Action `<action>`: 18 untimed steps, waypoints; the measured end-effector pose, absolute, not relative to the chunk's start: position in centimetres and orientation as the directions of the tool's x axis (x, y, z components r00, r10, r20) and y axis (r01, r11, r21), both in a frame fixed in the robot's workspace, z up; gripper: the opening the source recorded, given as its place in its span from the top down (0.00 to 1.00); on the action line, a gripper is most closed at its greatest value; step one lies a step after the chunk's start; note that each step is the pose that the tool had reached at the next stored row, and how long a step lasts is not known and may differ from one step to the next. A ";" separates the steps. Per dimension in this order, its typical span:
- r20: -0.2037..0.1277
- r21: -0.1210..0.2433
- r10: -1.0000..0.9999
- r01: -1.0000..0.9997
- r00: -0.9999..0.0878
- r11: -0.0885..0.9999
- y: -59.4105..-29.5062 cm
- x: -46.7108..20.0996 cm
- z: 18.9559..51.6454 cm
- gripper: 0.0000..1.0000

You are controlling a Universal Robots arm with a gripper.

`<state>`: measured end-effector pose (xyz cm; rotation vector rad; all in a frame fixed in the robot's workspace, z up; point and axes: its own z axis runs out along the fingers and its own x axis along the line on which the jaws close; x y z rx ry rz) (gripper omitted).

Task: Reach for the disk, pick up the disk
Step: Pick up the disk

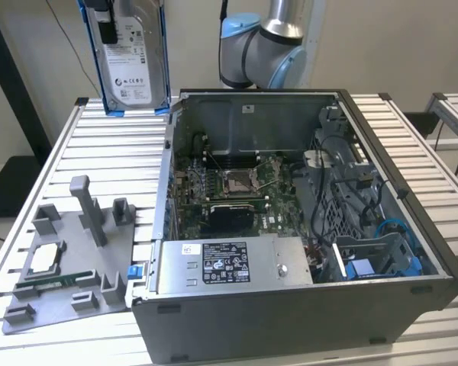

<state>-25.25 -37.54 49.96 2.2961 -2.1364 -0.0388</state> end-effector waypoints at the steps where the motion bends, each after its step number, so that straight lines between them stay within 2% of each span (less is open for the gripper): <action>1: -0.015 0.021 -0.997 -0.997 0.072 -0.072 -37.5 -24.8 50.0 1.00; 18: -0.015 0.028 -0.997 -0.997 0.072 -0.072 -37.5 -18.3 50.0 1.00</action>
